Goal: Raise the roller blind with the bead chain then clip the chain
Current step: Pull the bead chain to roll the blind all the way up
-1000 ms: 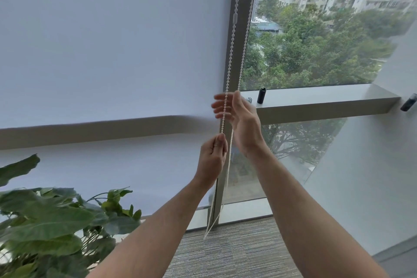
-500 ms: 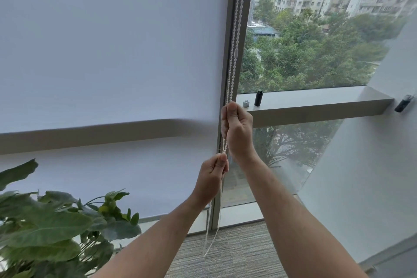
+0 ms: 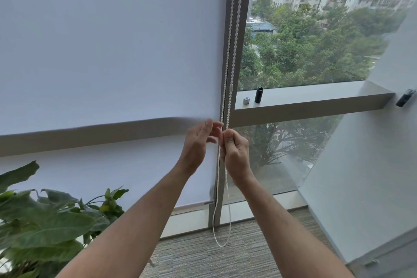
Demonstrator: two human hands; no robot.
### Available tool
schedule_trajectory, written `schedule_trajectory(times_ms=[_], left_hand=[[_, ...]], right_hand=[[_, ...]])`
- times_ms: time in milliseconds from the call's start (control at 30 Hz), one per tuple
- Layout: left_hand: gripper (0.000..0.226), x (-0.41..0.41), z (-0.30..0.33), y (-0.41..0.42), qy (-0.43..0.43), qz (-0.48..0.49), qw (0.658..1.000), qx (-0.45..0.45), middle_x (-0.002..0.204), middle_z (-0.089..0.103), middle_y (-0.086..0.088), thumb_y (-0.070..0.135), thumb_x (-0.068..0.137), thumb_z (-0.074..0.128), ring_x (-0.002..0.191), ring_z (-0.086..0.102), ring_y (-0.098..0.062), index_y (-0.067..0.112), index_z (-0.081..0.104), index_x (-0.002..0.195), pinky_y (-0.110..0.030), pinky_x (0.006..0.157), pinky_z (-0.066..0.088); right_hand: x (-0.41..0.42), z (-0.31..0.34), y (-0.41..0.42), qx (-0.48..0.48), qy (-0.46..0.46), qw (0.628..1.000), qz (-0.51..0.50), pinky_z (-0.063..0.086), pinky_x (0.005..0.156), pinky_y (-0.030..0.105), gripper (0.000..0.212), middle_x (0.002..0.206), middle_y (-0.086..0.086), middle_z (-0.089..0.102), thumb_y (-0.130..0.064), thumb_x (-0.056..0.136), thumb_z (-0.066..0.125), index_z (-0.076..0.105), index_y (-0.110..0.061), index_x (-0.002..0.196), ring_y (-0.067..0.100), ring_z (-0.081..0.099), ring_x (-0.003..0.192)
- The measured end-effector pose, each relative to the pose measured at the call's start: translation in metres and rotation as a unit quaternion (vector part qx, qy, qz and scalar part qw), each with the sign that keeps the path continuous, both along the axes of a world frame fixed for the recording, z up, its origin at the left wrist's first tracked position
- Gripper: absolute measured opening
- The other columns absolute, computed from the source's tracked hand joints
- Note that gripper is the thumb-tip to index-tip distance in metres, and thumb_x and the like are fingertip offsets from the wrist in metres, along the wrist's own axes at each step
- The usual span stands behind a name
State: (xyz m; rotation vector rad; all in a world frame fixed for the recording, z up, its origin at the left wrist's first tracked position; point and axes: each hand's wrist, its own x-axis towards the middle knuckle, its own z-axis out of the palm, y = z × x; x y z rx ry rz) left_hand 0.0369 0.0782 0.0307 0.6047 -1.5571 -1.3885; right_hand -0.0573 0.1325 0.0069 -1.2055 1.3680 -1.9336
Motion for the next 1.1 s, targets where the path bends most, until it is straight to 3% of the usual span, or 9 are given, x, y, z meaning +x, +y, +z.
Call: schedule_trajectory(times_ms=[167,300,433,567,733,833,933,1000,1100], left_hand=[[0.039,-0.013,0.042,0.007,0.053,-0.042,0.997,-0.035,0.086,0.064,-0.015,0.034,0.1,0.036,0.08,0.062,-0.026,0.01,0.067,0.104,-0.036,0.072,0.05],[0.044,-0.025,0.062,0.016,0.109,-0.073,0.991,-0.017,0.066,0.046,-0.005,0.036,0.102,0.032,0.053,0.044,-0.019,0.006,0.065,0.105,-0.035,0.051,0.035],[0.049,-0.032,0.064,0.019,0.117,-0.036,0.992,0.01,0.054,0.03,0.006,0.035,0.106,0.03,0.041,0.026,-0.008,0.007,0.066,0.089,-0.02,0.041,0.022],[0.048,-0.034,0.046,0.03,0.108,0.007,0.994,0.002,0.045,0.028,0.008,0.034,0.105,0.034,0.037,0.023,-0.007,0.016,0.054,0.064,-0.022,0.037,0.019],[0.046,-0.032,0.042,0.033,0.085,0.038,0.996,-0.017,0.046,0.029,0.0,0.04,0.101,0.037,0.038,0.024,-0.011,0.024,0.049,0.06,-0.028,0.038,0.017],[0.045,-0.031,0.04,0.034,0.077,0.039,0.996,-0.023,0.048,0.03,0.0,0.042,0.1,0.038,0.039,0.025,-0.01,0.025,0.048,0.06,-0.024,0.038,0.018],[0.046,-0.029,0.036,0.033,0.069,0.042,0.996,-0.033,0.045,0.033,0.007,0.043,0.099,0.039,0.038,0.027,-0.008,0.024,0.047,0.059,-0.022,0.038,0.021],[0.048,-0.028,0.026,0.035,0.056,0.042,0.997,-0.034,0.043,0.035,0.011,0.041,0.099,0.039,0.038,0.029,-0.005,0.026,0.048,0.055,-0.02,0.04,0.025],[0.046,-0.025,0.002,0.041,0.046,0.023,0.998,-0.024,0.046,0.038,0.012,0.036,0.1,0.039,0.042,0.031,-0.004,0.029,0.053,0.057,-0.021,0.044,0.029]], right_hand=[[0.005,-0.027,0.003,0.04,0.015,0.999,-0.002,0.027,0.046,0.025,0.036,0.049,-0.015,0.042,-0.033,0.095,0.042,0.054,-0.028,0.061,0.004,0.033,0.046],[0.01,-0.038,0.005,0.055,0.009,0.998,0.007,0.024,0.044,0.023,0.038,0.049,-0.015,0.039,-0.035,0.096,0.042,0.051,-0.027,0.06,0.004,0.029,0.044],[0.012,-0.052,0.01,0.071,0.021,0.997,-0.002,0.025,0.046,0.026,0.04,0.048,-0.014,0.04,-0.025,0.097,0.042,0.049,-0.03,0.058,0.006,0.031,0.046],[0.016,-0.064,0.017,0.096,-0.003,0.995,0.026,0.021,0.046,0.031,0.04,0.05,-0.01,0.036,-0.023,0.096,0.043,0.049,-0.029,0.057,0.01,0.028,0.045],[0.013,-0.062,0.02,0.109,-0.028,0.991,0.071,0.02,0.045,0.034,0.045,0.052,-0.004,0.037,-0.019,0.101,0.042,0.055,-0.029,0.058,0.009,0.028,0.045],[0.005,-0.057,0.021,0.098,-0.053,0.986,0.122,0.028,0.045,0.022,0.042,0.053,-0.009,0.044,-0.025,0.099,0.044,0.057,-0.025,0.059,0.007,0.035,0.046],[-0.009,-0.047,0.018,0.103,-0.038,0.988,0.109,0.05,0.065,0.023,0.045,0.077,-0.004,0.071,-0.038,0.1,0.036,0.07,-0.022,0.077,0.014,0.065,0.074],[-0.018,-0.035,0.013,0.101,-0.05,0.989,0.098,0.052,0.078,0.025,0.051,0.098,-0.002,0.076,-0.046,0.101,0.03,0.076,-0.024,0.097,0.014,0.068,0.097],[-0.024,-0.003,0.006,0.065,-0.059,0.993,0.08,0.052,0.082,0.026,0.055,0.108,0.002,0.076,-0.053,0.099,0.033,0.073,-0.018,0.111,0.016,0.07,0.106]])
